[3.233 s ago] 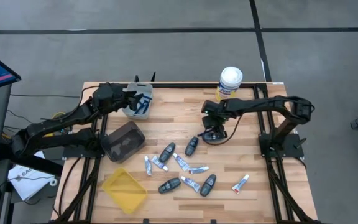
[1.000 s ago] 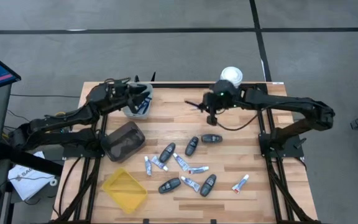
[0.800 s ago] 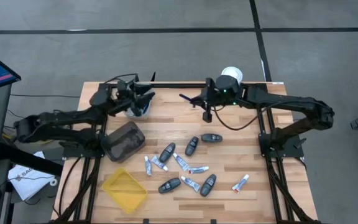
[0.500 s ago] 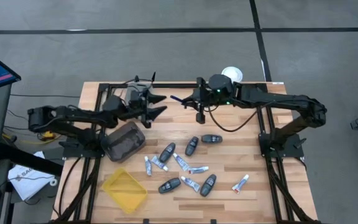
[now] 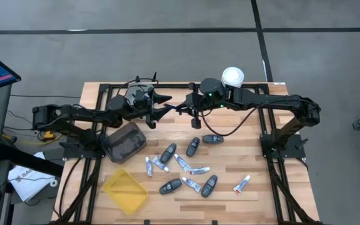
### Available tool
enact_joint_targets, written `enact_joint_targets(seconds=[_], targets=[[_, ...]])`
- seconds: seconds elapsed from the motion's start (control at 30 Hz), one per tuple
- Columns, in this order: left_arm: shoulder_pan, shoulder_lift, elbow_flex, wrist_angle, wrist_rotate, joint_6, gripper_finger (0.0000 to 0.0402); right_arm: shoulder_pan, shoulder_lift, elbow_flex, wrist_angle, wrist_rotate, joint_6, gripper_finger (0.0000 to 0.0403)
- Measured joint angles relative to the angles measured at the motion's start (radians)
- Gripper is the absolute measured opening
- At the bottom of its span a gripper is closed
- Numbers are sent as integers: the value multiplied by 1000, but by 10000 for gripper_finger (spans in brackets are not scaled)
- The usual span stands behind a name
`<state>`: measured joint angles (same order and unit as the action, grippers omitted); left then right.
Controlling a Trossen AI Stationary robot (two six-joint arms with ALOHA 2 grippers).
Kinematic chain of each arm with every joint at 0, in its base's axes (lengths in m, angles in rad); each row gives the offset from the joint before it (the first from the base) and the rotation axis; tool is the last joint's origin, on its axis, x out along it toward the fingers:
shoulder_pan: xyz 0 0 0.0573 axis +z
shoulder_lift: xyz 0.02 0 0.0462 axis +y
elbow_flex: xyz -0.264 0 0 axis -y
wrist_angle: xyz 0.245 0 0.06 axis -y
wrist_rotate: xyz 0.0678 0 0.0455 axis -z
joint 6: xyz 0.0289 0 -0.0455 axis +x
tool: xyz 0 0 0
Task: Pick & Place Travel size toiletries
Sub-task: Put the razor into the gray bin
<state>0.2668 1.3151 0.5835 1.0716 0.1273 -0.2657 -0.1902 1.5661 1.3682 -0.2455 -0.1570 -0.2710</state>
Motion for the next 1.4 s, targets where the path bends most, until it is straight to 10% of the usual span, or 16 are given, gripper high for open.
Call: enact_joint_targets(seconds=[0.53,1.0,1.4], targets=[[0,2,0,0,61,55,22,-1,0,0,17,-26,11,31],[1,3,-1,-15,55,64,22,-38,-45,0,2,-32,62,131],[103,-51,-1,-184,56,76,22,-105,-471,0,-307,-33,26,213]])
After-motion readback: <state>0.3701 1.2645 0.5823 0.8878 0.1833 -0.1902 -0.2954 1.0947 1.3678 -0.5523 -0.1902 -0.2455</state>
